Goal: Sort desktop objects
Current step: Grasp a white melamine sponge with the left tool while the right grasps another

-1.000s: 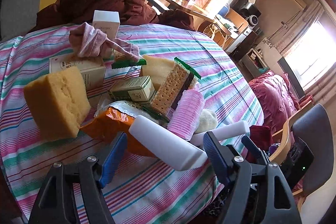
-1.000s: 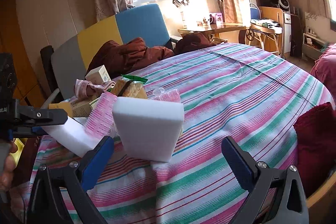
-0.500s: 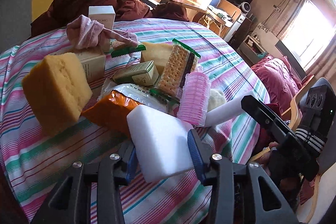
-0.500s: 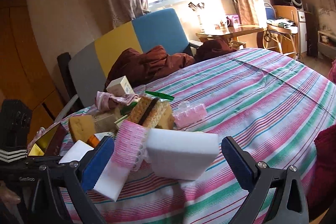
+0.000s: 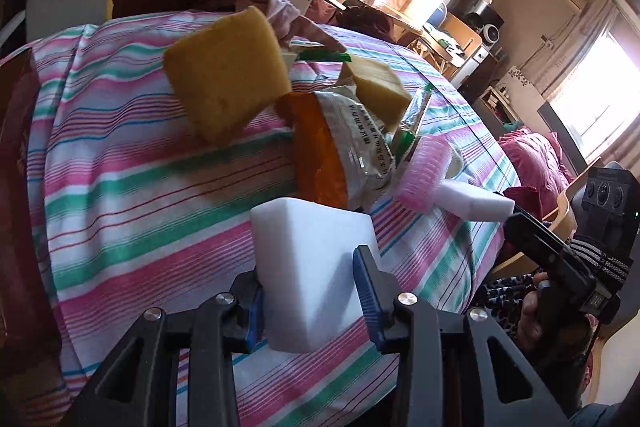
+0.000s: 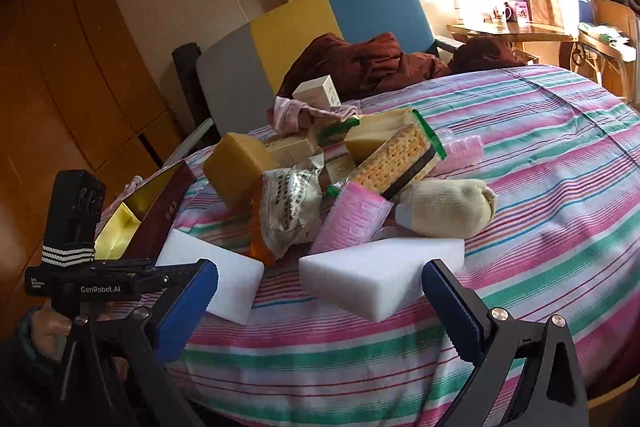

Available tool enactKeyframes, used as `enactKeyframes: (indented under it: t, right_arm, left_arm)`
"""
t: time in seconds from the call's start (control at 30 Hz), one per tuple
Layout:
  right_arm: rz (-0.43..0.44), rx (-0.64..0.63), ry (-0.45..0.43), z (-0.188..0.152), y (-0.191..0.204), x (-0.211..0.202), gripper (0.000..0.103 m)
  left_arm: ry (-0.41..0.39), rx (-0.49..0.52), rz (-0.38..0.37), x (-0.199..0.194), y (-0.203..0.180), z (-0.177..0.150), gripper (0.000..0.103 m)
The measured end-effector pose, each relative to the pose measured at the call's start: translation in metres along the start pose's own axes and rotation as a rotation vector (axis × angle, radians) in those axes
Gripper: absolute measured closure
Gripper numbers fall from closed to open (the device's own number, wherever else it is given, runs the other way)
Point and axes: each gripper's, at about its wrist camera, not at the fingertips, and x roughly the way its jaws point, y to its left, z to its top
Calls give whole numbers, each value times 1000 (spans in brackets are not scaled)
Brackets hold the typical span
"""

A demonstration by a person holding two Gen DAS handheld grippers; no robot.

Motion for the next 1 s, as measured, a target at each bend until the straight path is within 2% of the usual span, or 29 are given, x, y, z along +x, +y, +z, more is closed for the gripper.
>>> enactKeyframes:
  t: [0.13,0.23,0.3,0.4,0.57,0.7,0.87,1.0]
  right_arm:
    - [-14,-15,73,-14,6,8,0]
    - [-78,-11,100,-22,4,13,0]
    - [-135,2,105,-24,-1,14,0]
    - [-174,34,106,-21,-5,17,0]
    - [-194,20,140,-21,7,31,0]
    - [-246,-18,178,-27,14,43,0]
    - [-271,0,187,-28,8,47,0]
    - [-270,11,190,-26,7,48,0]
  left_arm:
    - [-8,-24,-8,-9,12,-11,63]
    - [-10,-51,-15,-13,18,-17,62]
    - [-11,-74,2,-14,24,-18,58]
    - [-17,-79,38,-16,28,-17,54]
    - [-55,57,107,-29,14,-19,44]
    - [-50,190,131,-37,7,-26,42]
    - [-2,352,137,-40,-3,-32,41]
    - [37,438,140,-46,-7,-39,41]
